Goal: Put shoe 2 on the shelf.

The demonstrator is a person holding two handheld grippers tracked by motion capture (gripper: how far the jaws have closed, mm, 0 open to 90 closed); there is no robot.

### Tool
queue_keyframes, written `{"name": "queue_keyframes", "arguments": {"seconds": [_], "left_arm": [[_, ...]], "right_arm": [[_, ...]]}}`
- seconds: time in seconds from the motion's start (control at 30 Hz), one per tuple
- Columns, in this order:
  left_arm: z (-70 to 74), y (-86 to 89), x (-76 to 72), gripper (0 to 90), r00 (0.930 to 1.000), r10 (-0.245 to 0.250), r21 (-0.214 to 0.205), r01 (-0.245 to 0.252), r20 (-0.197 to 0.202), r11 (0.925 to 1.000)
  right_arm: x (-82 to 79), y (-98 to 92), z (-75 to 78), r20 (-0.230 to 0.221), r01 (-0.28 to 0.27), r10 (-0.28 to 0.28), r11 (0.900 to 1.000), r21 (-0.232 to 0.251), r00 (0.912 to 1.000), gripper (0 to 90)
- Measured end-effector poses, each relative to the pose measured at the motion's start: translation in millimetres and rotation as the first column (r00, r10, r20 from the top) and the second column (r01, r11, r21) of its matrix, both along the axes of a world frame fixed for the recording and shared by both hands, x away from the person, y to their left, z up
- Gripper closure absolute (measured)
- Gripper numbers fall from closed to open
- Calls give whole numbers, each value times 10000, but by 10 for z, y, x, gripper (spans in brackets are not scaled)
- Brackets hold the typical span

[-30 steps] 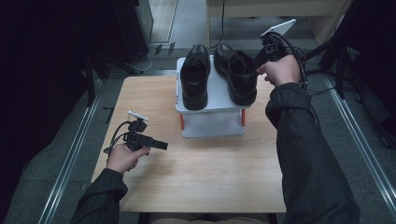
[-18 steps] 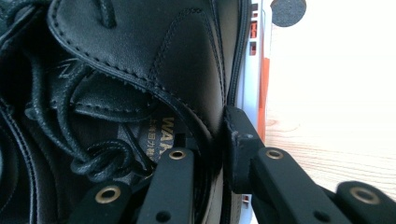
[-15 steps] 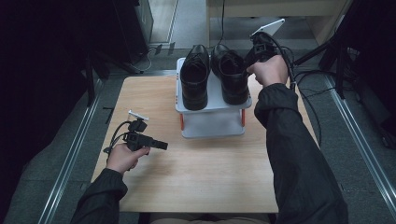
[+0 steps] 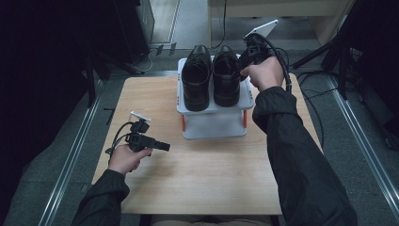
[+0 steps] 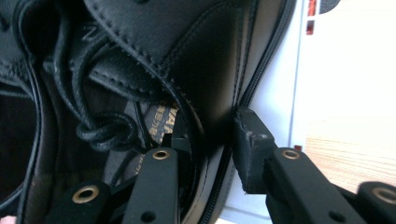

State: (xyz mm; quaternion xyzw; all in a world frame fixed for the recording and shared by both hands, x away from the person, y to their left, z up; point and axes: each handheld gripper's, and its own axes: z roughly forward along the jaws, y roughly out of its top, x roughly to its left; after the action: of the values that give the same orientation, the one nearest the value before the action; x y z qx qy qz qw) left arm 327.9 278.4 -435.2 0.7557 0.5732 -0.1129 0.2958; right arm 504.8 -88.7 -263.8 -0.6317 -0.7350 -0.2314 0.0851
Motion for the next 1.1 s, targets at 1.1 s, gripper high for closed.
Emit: {"name": "queue_keyframes", "arguments": {"seconds": [1.1], "left_arm": [[-21,53,13,470,10000,59,69,-59,4,10000]], "right_arm": [[-111,-193,242,534,-657,611,9937,904,9967,590]]}}
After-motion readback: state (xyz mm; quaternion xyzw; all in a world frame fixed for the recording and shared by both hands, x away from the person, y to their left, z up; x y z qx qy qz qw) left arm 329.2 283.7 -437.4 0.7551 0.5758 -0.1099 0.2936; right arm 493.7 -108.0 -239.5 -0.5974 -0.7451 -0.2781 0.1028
